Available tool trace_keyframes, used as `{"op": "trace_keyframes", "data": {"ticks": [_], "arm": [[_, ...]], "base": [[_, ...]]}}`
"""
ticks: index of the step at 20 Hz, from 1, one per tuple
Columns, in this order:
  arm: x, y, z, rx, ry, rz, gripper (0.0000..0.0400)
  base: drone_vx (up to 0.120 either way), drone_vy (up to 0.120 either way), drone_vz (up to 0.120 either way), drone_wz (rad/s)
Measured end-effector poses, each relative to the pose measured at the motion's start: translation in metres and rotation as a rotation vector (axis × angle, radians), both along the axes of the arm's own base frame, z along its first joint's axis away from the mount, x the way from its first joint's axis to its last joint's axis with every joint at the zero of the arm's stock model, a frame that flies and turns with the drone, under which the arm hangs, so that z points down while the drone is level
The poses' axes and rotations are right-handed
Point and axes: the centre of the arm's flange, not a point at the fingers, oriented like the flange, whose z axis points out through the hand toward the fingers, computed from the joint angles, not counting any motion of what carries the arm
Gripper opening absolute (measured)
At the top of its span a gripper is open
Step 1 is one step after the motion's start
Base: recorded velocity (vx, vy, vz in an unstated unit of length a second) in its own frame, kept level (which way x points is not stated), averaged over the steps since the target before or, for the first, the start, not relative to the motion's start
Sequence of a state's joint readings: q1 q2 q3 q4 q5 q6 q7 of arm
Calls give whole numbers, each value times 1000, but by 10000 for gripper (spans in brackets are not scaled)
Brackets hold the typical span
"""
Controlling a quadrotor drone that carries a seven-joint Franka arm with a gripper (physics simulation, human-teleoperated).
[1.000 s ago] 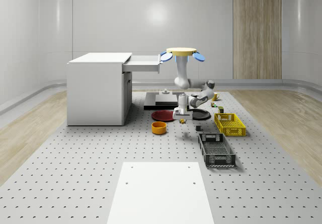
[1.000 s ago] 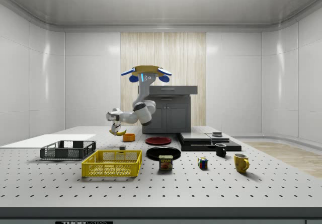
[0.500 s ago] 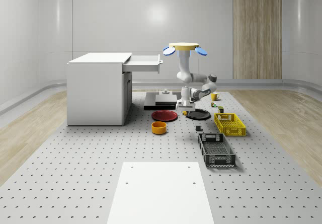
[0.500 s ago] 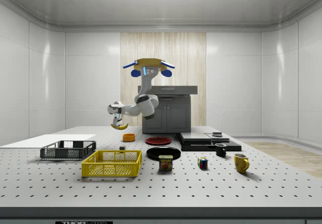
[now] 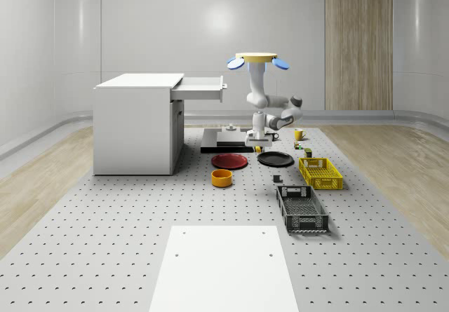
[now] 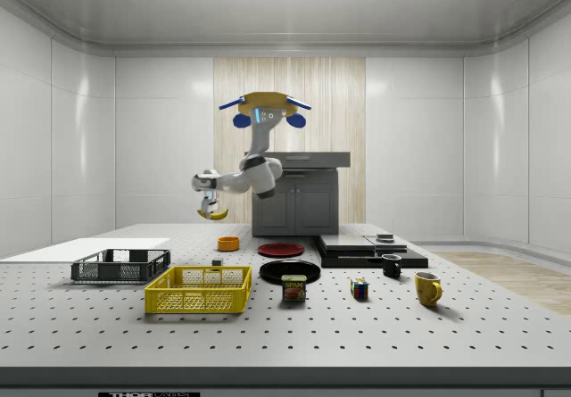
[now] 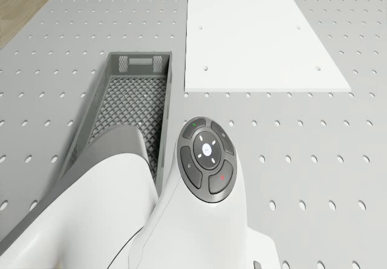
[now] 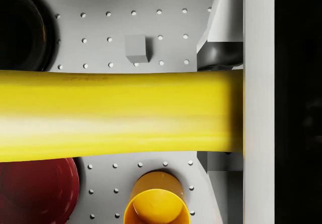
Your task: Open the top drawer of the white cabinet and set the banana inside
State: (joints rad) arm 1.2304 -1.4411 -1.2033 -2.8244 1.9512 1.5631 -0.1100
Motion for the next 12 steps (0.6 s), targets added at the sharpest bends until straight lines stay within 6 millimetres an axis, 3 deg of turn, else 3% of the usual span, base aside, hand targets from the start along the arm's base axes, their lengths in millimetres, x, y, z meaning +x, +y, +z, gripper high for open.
{"op": "trace_keyframes", "data": {"ticks": [12], "arm": [[0,0,0,0,0,-1,193]], "base": [[-120,0,120,0]]}}
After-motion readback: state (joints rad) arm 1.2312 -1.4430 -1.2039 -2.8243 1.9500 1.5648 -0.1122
